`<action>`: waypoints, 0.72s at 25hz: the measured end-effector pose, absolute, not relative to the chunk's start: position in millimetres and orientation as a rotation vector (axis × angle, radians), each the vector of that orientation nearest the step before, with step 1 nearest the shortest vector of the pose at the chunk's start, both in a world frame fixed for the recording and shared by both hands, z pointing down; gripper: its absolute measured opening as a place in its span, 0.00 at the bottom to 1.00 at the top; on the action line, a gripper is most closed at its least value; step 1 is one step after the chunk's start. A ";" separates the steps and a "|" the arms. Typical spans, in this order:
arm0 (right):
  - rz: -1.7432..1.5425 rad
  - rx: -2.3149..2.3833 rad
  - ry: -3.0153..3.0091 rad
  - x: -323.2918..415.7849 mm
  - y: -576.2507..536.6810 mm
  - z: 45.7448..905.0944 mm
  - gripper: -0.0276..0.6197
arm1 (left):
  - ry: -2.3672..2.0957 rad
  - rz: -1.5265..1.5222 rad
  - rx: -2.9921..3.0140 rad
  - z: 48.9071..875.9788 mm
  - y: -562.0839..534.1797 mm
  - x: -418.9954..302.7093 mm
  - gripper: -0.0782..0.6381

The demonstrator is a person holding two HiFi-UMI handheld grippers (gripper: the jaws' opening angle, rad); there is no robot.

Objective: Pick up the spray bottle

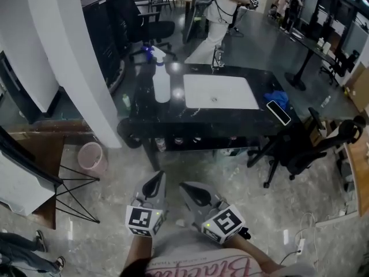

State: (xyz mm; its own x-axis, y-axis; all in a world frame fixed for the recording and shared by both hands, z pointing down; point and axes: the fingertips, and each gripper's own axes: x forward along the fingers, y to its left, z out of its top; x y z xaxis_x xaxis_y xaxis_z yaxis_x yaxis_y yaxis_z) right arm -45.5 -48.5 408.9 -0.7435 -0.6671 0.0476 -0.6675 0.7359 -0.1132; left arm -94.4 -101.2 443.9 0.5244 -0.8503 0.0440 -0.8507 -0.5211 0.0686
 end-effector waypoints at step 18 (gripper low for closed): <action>0.230 1.115 -2.912 -48.1 -182.5 419.5 0.05 | -1.478 0.056 2.665 454.6 -234.0 -88.1 0.32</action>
